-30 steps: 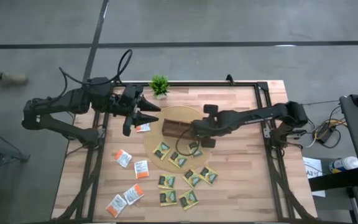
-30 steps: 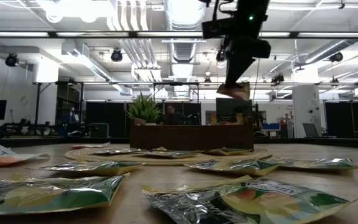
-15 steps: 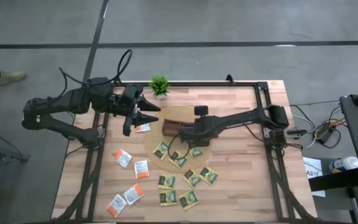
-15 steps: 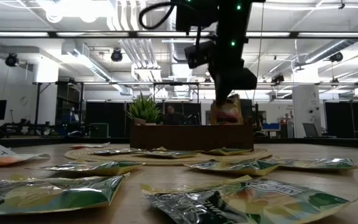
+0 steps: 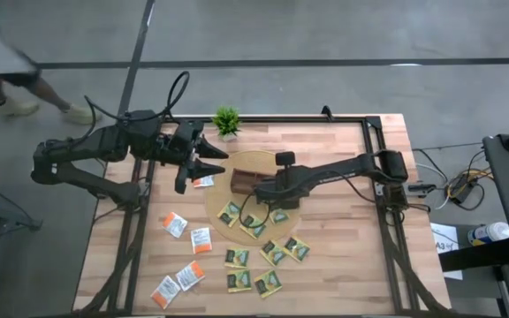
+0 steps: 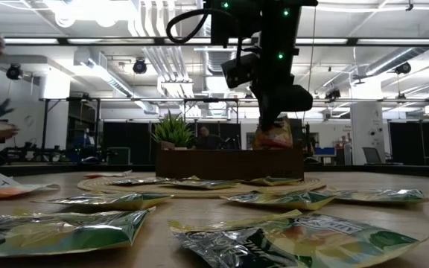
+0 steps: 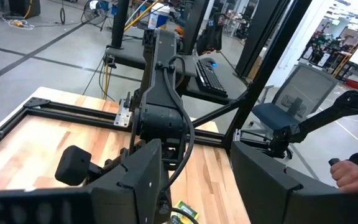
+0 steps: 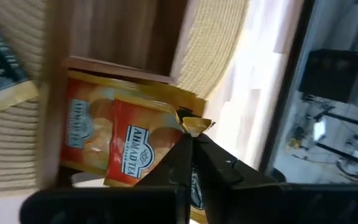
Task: Pick & Place Tea
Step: Put the orange tea bag into the right section of the wooden organizer
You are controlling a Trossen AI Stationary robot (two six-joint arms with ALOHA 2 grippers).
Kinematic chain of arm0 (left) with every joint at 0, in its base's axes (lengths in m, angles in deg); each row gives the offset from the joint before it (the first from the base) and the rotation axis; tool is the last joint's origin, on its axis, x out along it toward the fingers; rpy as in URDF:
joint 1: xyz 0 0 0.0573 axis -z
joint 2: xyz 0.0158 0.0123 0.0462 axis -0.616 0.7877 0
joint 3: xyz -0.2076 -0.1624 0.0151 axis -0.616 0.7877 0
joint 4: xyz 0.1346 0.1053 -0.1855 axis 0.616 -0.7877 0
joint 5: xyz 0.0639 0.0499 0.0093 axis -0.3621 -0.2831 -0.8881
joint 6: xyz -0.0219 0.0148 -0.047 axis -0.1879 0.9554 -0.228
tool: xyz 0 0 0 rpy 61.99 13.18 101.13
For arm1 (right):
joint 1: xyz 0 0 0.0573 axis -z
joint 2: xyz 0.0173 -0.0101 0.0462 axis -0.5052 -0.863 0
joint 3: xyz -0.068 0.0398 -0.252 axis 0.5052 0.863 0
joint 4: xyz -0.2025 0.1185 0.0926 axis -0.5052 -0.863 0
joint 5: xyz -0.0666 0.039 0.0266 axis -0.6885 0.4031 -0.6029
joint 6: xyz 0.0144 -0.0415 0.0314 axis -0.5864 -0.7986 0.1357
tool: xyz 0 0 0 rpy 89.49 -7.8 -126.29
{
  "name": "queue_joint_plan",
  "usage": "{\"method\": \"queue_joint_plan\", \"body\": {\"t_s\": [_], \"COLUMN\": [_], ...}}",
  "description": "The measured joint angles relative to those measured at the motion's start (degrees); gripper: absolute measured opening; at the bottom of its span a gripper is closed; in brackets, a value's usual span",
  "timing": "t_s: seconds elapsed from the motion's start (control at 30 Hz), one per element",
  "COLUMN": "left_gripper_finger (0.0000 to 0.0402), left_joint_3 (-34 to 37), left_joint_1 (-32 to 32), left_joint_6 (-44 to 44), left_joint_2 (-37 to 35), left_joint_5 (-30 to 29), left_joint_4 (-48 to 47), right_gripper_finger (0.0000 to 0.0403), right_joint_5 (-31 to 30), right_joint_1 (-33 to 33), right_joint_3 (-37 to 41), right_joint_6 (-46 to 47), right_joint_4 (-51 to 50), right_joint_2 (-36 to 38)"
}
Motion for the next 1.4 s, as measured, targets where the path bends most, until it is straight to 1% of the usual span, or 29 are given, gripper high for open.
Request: {"method": "queue_joint_plan", "body": {"t_s": [0.1, 0.4, 0.73, 0.9, 0.97, 1.03, 1.17, 1.23, 1.3, 1.37, 1.4], "left_gripper_finger": [0.0188, 0.0188, 0.0188, 0.0188, 0.0188, 0.0188, 0.0188, 0.0188, 0.0188, 0.0188, 0.0188], "left_joint_3": [0.0, 0.0, 0.0, 0.0, 0.0, 0.0, 0.0, 0.0, 0.0, 0.0, 0.0], "left_joint_1": [0.0, 0.0, 0.0, 0.0, 0.0, 0.0, 0.0, 0.0, 0.0, 0.0, 0.0], "left_joint_6": [0.0, -0.2, -0.7, -0.9, -0.9, -0.9, -0.6, -0.4, -0.3, -0.3, -0.3], "left_joint_2": [0.0, 0.0, 0.0, 0.0, 0.0, 0.0, 0.0, 0.0, 0.0, -0.1, -0.1], "left_joint_5": [0.0, 0.0, 0.0, 0.0, 0.0, 0.0, 0.0, 0.0, 0.0, 0.0, 0.0], "left_joint_4": [0.0, 0.0, 0.0, -0.1, -0.2, -0.4, -0.6, -0.8, -0.8, -0.8, -0.8], "right_gripper_finger": [0.0037, 0.0088, 0.0107, 0.0109, 0.0106, 0.0102, 0.0086, 0.007, 0.0047, 0.002, 0.0015], "right_joint_5": [1.6, 1.8, 1.4, 2.4, 5.3, 10.4, 24.6, 30.3, 32.9, 33.3, 33.5], "right_joint_1": [0.0, 0.1, 0.1, 0.1, 0.2, 0.4, 1.7, 2.5, 3.3, 4.1, 4.5], "right_joint_3": [0.2, 0.3, 0.3, 0.2, 0.0, -0.1, 0.1, 0.1, 0.3, 0.3, 0.3], "right_joint_6": [0.1, 1.6, 3.1, 3.6, 3.4, 3.0, 2.9, 3.0, 2.9, 2.8, 2.8], "right_joint_4": [0.1, 0.2, -0.1, -1.5, -1.3, -1.0, 0.4, 1.0, 1.0, 1.3, 1.5], "right_joint_2": [0.0, 0.0, 0.3, 3.0, 5.0, 7.1, 10.4, 10.9, 10.8, 10.5, 10.1]}}
